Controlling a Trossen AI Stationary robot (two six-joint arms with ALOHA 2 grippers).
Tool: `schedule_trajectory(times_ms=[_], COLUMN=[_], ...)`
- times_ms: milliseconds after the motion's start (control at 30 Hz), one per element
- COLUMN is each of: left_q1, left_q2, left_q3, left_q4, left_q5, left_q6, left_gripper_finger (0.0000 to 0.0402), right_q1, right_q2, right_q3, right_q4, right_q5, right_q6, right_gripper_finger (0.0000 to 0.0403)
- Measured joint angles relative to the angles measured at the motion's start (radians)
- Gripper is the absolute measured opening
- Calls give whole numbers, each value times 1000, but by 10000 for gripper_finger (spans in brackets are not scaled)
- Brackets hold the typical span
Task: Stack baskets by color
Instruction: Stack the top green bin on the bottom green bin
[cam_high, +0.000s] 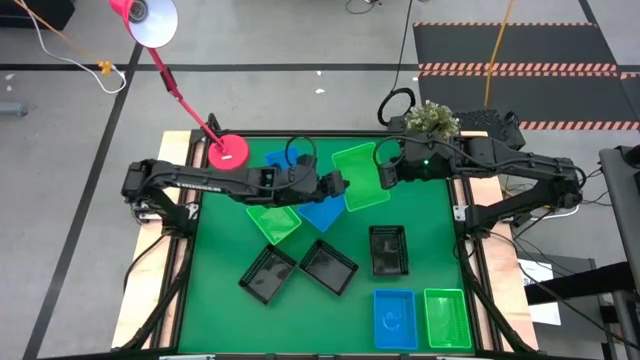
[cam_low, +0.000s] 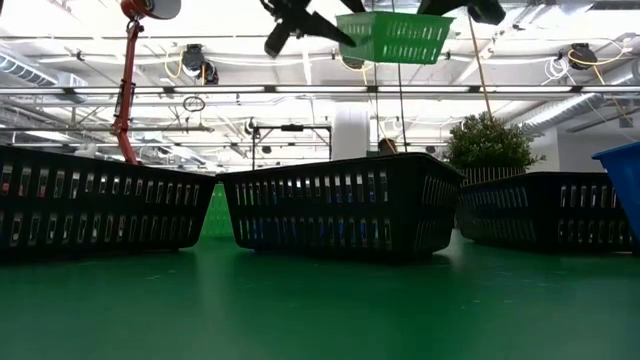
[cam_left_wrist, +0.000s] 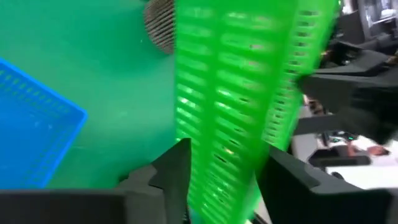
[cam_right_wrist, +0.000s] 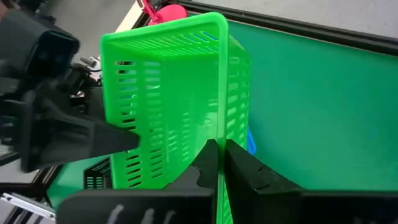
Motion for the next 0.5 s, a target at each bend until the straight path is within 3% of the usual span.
schedule_trajectory(times_ms=[300, 500], left_q1=[1, 2], left_q2=[17, 18], left_q3=[-1, -1], left_q4=[4, -34], left_q5=[-8, -7], left_q6=[31, 32], left_gripper_finger=[22, 10], right_q1=[0, 0], right_q2=[1, 1], right_q3=[0, 2], right_q4=[12, 2], right_q5=[0, -98], right_q6=[-47, -105], right_gripper_finger=[11, 65])
